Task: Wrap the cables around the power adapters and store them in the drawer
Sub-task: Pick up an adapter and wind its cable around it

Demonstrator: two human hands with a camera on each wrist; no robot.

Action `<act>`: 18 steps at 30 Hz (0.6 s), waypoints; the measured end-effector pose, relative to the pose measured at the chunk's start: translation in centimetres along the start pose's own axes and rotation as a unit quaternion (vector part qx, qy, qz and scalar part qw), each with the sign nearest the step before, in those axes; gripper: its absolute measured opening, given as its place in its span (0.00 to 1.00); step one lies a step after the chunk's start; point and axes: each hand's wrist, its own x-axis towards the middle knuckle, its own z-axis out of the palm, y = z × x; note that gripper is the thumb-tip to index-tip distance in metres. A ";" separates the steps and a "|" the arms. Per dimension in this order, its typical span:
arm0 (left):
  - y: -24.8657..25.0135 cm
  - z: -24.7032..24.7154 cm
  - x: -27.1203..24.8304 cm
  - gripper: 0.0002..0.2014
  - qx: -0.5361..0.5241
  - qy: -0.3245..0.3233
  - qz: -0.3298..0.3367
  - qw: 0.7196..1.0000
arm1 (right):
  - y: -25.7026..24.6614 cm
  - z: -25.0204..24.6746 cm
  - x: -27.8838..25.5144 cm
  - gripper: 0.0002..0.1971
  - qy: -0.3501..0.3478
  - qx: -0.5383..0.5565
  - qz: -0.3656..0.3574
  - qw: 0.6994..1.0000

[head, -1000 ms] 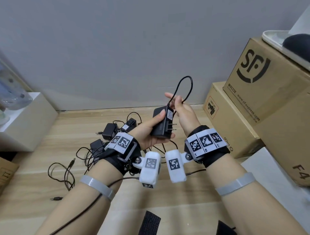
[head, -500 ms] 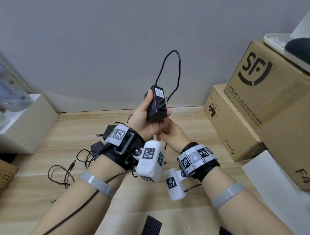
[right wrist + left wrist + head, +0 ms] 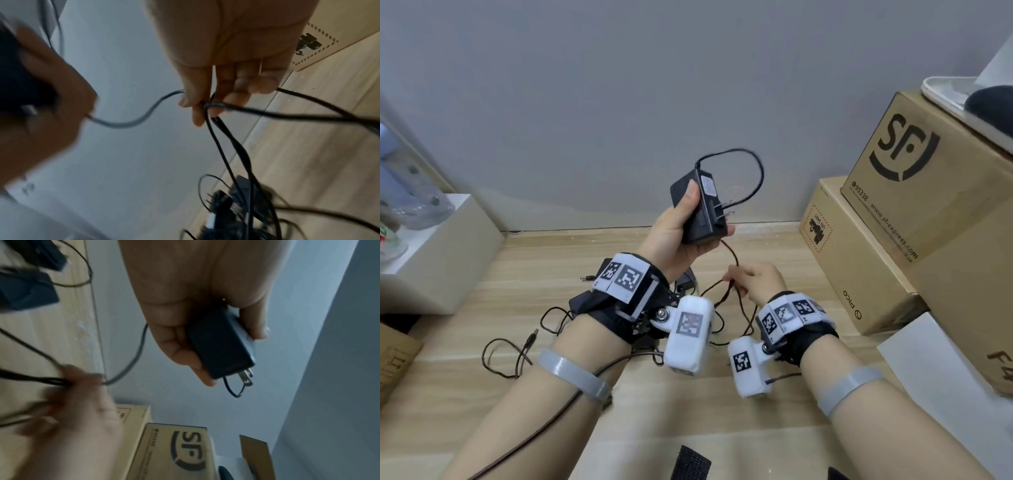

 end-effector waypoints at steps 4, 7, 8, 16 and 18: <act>-1.7 -1.5 -0.2 0.18 0.009 0.004 -0.056 0.998 | -2.0 -1.6 -0.3 0.10 0.030 0.091 -0.043 0.994; -2.4 -1.4 -0.6 0.21 0.045 -0.020 -0.110 0.993 | -3.1 -1.8 -0.2 0.14 0.030 0.076 -0.064 0.995; -2.6 -1.2 -0.7 0.21 0.060 -0.027 -0.124 0.990 | -3.3 -1.7 -0.1 0.14 0.026 0.047 -0.081 0.995; -2.0 -0.4 -0.4 0.17 0.005 -0.010 -0.118 0.993 | -3.3 -0.3 -0.3 0.07 0.014 -0.078 -0.129 0.989; -1.8 -0.3 -0.3 0.13 -0.029 0.011 -0.089 0.996 | -2.9 -0.2 -0.3 0.06 -0.002 -0.085 -0.115 0.990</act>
